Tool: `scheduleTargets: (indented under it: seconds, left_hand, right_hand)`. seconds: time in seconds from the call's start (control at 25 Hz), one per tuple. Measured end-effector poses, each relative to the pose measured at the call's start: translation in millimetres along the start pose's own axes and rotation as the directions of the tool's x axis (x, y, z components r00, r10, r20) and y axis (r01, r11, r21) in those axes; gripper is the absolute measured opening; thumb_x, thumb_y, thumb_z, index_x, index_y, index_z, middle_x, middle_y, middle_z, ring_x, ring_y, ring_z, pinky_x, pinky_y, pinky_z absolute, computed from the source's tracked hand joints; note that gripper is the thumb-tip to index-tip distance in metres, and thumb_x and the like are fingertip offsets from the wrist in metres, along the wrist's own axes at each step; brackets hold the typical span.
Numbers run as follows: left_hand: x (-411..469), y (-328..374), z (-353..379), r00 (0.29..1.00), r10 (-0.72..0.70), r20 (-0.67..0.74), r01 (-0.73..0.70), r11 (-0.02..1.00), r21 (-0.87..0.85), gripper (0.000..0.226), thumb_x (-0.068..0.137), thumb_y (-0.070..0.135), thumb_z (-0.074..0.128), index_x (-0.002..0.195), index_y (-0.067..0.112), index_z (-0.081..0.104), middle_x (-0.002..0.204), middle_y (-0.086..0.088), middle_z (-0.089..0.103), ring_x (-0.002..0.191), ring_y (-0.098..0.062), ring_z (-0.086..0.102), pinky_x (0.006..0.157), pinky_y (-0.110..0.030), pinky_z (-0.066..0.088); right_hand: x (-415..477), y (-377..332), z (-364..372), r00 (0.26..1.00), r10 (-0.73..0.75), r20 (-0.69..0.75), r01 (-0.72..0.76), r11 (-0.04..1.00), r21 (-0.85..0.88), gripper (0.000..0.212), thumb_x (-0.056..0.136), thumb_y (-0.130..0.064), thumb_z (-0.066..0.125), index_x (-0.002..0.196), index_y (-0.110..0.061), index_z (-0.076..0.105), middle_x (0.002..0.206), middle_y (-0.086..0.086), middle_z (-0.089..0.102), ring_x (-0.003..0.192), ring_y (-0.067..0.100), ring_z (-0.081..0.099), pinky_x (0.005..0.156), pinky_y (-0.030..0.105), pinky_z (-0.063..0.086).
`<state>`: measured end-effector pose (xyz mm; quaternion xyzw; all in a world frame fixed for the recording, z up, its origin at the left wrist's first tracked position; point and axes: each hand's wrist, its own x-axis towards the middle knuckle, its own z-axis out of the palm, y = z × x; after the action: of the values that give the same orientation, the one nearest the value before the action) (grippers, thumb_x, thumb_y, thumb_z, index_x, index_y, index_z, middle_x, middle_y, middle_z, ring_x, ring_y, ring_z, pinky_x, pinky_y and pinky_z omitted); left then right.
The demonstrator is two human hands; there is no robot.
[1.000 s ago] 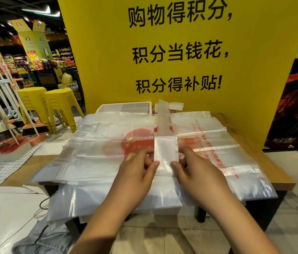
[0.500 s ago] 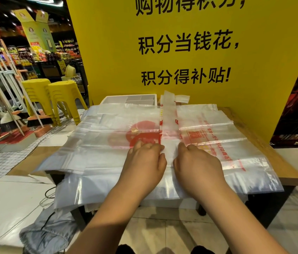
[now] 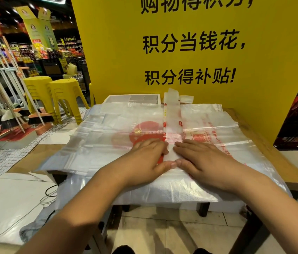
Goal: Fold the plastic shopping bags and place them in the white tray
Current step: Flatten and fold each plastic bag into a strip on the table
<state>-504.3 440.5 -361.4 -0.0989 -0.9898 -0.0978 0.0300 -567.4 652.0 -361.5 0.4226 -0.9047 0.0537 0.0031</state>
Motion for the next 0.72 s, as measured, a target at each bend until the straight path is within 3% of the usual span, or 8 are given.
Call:
scheduleTargets:
  seconds: [0.16, 0.32, 0.6, 0.72]
  left_hand:
    - [-4.4, -6.7, -11.1, 0.994, -0.038, 0.098, 0.047, 0.995, -0.086, 0.058, 0.089, 0.071, 0.048, 0.139, 0.042, 0.040, 0.155, 0.017, 0.031, 0.143, -0.011, 0.022, 0.117, -0.034, 0.023]
    - [-3.4, -6.2, -9.8, 0.994, -0.033, 0.108, 0.045, 0.993, -0.113, 0.055, 0.090, 0.068, 0.050, 0.138, 0.042, 0.040, 0.156, 0.018, 0.028, 0.142, -0.007, 0.021, 0.116, -0.030, 0.019]
    - [-5.6, -17.1, -6.8, 0.994, 0.066, 0.082, -0.060, 0.995, -0.081, 0.073, 0.085, 0.076, 0.052, 0.147, 0.043, 0.030, 0.153, 0.017, 0.032, 0.143, -0.007, 0.021, 0.120, -0.036, 0.021]
    - [-4.5, -20.2, -9.2, 0.994, 0.111, 0.024, -0.109, 0.991, -0.078, 0.072, 0.084, 0.075, 0.055, 0.145, 0.043, 0.036, 0.146, 0.017, 0.040, 0.138, -0.005, 0.029, 0.117, -0.037, 0.027]
  right_hand:
    - [-1.3, 24.0, -1.5, 0.995, -0.015, 0.103, 0.004, 0.994, 0.105, 0.083, 0.082, -0.084, 0.015, 0.155, -0.046, 0.010, 0.161, -0.028, 0.000, 0.147, -0.005, -0.010, 0.123, 0.031, -0.004]
    - [2.6, 26.4, -3.6, 0.988, -0.018, 0.156, -0.003, 0.991, 0.131, 0.081, 0.084, -0.078, 0.027, 0.156, -0.045, 0.009, 0.159, -0.030, -0.002, 0.147, -0.005, -0.012, 0.123, 0.032, -0.007]
    - [-3.2, 25.3, -3.1, 0.996, -0.067, 0.052, 0.061, 0.992, 0.108, 0.093, 0.079, -0.087, 0.035, 0.157, -0.041, 0.012, 0.162, -0.024, 0.008, 0.148, -0.003, -0.004, 0.121, 0.027, -0.003]
    - [-2.3, 26.5, -6.1, 0.995, -0.098, -0.005, 0.098, 0.991, 0.094, 0.099, 0.073, -0.092, 0.044, 0.155, -0.040, 0.021, 0.159, -0.021, 0.022, 0.147, 0.001, 0.012, 0.121, 0.027, 0.013]
